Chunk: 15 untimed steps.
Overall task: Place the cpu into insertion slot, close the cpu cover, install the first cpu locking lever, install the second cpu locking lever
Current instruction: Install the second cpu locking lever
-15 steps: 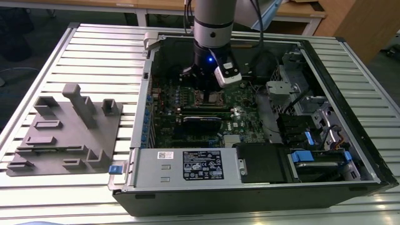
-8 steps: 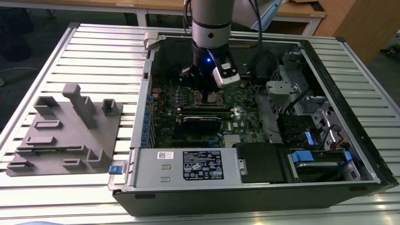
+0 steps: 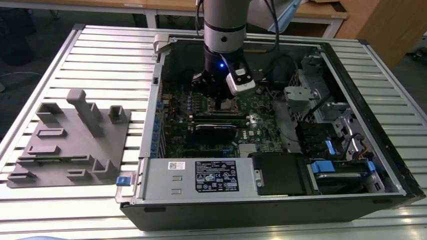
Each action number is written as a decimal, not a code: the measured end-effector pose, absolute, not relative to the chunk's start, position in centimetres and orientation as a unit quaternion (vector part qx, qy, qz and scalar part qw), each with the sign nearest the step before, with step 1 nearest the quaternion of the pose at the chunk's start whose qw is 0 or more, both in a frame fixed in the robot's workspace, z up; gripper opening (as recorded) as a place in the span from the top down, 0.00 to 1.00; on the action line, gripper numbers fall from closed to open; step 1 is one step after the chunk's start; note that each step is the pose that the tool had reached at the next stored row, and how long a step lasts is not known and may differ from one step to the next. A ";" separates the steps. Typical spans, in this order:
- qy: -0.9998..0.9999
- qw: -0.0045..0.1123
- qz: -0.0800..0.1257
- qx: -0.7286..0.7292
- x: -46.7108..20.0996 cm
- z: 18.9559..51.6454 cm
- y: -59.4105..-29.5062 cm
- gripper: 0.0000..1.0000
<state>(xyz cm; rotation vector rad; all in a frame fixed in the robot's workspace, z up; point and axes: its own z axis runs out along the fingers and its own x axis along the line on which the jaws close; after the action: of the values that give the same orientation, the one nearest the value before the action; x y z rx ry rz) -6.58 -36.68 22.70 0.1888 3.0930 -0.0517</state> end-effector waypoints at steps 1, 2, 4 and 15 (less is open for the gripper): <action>0.998 0.021 -0.017 0.061 -6.6 22.7 -36.7 0.89; 0.998 0.021 -0.017 0.061 -6.6 22.7 -36.7 0.89; 0.998 0.021 -0.017 0.061 -6.7 22.6 -36.8 0.89; 0.998 0.021 -0.017 0.061 -7.0 22.6 -36.8 0.89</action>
<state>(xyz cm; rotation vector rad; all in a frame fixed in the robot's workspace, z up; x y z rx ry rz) -6.97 -36.76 22.56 0.1889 3.0929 -0.0517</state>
